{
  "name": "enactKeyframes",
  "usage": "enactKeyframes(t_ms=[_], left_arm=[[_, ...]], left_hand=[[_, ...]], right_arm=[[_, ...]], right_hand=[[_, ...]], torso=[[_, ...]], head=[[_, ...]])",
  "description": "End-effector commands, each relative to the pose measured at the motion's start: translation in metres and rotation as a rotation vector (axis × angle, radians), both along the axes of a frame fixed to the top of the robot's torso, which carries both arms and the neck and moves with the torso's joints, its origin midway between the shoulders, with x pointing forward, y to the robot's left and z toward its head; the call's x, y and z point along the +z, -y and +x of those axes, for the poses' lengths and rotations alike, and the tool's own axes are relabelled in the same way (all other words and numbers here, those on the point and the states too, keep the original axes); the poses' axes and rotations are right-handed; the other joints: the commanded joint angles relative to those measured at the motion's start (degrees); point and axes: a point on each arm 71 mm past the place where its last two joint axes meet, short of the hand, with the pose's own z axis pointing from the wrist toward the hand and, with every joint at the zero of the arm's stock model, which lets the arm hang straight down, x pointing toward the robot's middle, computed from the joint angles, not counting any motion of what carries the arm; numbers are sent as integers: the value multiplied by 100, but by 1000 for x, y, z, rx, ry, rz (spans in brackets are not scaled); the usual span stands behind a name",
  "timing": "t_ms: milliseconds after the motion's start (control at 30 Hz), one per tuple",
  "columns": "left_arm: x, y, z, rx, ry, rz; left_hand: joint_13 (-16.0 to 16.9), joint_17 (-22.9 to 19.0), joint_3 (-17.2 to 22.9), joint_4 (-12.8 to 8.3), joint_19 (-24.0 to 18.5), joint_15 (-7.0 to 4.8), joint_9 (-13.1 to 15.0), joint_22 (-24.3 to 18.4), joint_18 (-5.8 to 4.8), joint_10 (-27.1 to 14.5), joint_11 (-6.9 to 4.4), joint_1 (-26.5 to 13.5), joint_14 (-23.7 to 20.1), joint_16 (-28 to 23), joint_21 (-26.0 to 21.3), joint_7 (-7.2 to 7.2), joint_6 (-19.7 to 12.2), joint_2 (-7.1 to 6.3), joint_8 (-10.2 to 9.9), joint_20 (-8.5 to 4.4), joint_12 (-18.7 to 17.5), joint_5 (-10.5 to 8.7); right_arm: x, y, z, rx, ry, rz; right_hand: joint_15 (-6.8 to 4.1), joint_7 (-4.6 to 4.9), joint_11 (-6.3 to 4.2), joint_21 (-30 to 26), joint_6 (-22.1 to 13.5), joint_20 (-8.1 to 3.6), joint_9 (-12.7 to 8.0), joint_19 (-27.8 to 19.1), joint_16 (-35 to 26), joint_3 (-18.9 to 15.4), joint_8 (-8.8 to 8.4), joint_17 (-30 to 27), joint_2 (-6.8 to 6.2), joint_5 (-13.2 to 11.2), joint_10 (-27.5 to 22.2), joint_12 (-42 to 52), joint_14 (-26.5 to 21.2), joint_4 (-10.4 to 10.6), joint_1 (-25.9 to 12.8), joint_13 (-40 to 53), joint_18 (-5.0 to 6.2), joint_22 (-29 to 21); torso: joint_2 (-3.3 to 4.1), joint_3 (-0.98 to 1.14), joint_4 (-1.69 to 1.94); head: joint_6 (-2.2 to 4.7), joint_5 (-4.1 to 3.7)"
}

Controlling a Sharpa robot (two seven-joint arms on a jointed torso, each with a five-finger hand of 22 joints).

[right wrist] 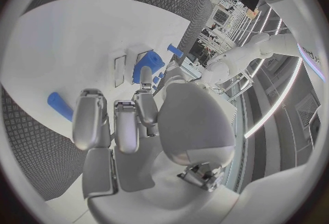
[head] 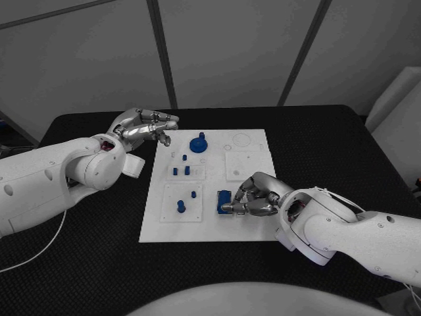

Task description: Assemble the parts on the task board

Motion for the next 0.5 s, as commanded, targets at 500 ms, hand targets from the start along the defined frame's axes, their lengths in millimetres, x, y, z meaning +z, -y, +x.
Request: enactKeyframes(t_ms=[500], left_arm=[[0, 2, 0, -13, -4, -8]], left_hand=[[-8, -12, -5, 33, 17, 45, -7, -10, -96, -60, 2, -43, -1, -26, -38, 19, -13, 19, -12, 24, 31, 1]], right_arm=[[-8, -3, 6, 36, -12, -106]], right_hand=[[-118, -146, -97, 239, 143, -59, 78, 205, 133, 94, 143, 1267, 410, -87, 308, 436, 563, -194, 417, 443, -110, 359]], torso=[[13, -6, 19]], head=[[-23, 4]])
